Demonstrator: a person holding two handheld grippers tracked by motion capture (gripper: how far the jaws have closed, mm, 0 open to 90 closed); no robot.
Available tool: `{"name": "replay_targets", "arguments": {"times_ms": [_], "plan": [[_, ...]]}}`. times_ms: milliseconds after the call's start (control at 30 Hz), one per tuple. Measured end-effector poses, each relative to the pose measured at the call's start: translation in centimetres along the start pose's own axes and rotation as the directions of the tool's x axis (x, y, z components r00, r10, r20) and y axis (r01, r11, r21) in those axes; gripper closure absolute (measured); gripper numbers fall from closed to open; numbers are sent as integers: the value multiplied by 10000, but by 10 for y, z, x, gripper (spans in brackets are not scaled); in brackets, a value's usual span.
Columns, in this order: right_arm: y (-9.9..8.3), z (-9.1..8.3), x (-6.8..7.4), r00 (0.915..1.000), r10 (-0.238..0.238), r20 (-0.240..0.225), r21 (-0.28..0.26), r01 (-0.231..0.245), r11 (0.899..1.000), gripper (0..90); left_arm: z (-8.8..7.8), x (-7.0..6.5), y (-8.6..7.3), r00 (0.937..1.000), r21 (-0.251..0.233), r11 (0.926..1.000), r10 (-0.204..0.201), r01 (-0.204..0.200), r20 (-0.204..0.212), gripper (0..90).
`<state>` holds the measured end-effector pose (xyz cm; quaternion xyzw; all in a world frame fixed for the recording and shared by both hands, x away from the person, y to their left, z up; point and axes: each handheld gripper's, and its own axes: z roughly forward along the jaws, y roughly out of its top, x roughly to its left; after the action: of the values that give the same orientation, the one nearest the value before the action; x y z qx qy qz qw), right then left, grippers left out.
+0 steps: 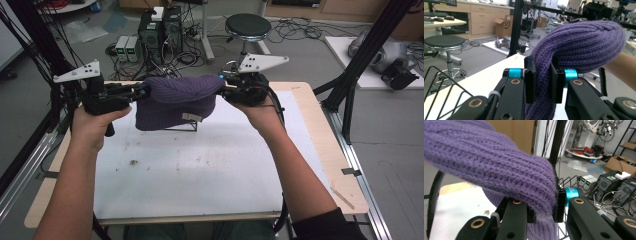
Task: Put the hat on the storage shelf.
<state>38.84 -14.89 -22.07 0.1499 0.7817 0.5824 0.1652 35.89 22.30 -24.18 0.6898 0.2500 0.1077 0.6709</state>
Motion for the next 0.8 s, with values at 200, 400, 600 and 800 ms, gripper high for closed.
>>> {"name": "replay_targets", "arguments": {"times_ms": [200, 400, 600, 800], "plan": [[11, 12, -12, 9998, 45, 189, 277, -51, 9996, 787, 2, 17, 11, 9998, -98, 9999, -47, 45, -211, 779], [28, 22, -18, 9995, -117, 299, 480, 103, 9988, 787, 0, 37, 25, 9995, -287, 9996, 4, -14, -320, 780], [47, 31, -22, 9981, -385, 476, 688, 351, 9970, 788, -2, 53, 32, 9989, -527, 9986, -13, -12, -470, 780], [62, 43, -30, 9977, -357, 579, 830, 309, 9961, 788, -2, 69, 44, 9974, -585, 9983, 40, -82, -717, 780]]}}
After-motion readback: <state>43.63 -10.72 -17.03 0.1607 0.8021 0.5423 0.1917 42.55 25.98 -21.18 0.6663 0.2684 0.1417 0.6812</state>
